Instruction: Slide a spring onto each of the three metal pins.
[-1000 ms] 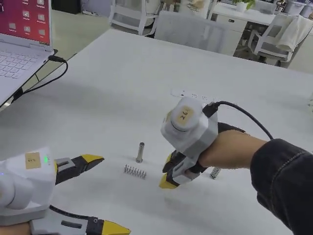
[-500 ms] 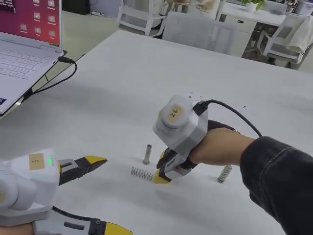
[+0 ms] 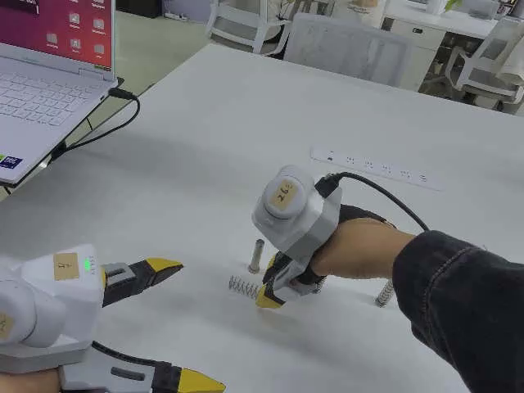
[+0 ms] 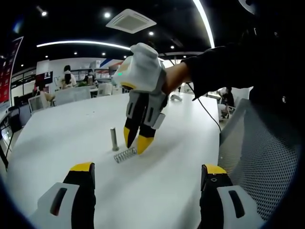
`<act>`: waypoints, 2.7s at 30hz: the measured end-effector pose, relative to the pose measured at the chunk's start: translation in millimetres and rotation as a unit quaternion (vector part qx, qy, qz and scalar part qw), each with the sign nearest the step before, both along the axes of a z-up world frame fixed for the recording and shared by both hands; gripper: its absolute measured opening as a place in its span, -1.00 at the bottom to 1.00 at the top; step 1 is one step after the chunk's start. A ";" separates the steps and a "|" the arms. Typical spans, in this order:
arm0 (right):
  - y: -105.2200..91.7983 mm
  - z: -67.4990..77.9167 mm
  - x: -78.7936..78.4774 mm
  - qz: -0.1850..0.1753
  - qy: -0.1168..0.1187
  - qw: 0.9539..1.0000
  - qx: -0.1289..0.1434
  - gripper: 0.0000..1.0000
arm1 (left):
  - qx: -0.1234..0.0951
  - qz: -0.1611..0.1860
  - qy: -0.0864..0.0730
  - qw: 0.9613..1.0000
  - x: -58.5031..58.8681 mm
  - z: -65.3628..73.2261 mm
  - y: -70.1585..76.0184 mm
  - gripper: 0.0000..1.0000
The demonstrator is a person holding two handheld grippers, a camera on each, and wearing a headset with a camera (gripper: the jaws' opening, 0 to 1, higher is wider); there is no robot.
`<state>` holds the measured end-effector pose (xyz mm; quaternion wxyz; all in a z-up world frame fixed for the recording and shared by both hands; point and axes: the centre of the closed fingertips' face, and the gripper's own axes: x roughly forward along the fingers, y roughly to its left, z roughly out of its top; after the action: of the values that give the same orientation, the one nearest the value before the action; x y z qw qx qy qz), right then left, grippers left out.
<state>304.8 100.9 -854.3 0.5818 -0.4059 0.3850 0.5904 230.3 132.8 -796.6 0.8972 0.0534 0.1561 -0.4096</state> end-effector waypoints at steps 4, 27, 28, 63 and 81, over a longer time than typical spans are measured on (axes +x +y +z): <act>0.5 -2.4 -0.2 0.000 0.002 1.000 -0.004 -0.69 | -0.001 0.001 0.001 1.000 -0.3 -0.7 0.5 0.78; -2.4 -6.3 -6.3 0.010 -0.003 1.000 -0.012 -0.84 | -0.001 0.003 0.002 1.000 -2.2 -2.2 1.0 0.74; -3.1 -5.4 -7.4 0.012 -0.004 1.000 -0.013 -0.84 | 0.000 0.001 0.003 1.000 -2.5 -2.5 0.2 0.73; -31.7 54.5 -73.5 0.087 0.022 0.996 0.008 -0.84 | 0.001 -0.084 -0.003 0.996 -11.2 16.4 -36.5 -0.29; -27.9 68.3 -92.7 0.126 0.021 0.992 0.014 -0.84 | 0.003 -0.116 -0.015 0.993 -16.8 24.7 -46.4 -0.72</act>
<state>212.1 73.0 -786.0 0.4996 -0.4305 0.3348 0.6730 213.6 86.3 -771.8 0.8456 0.0801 0.1361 -0.5099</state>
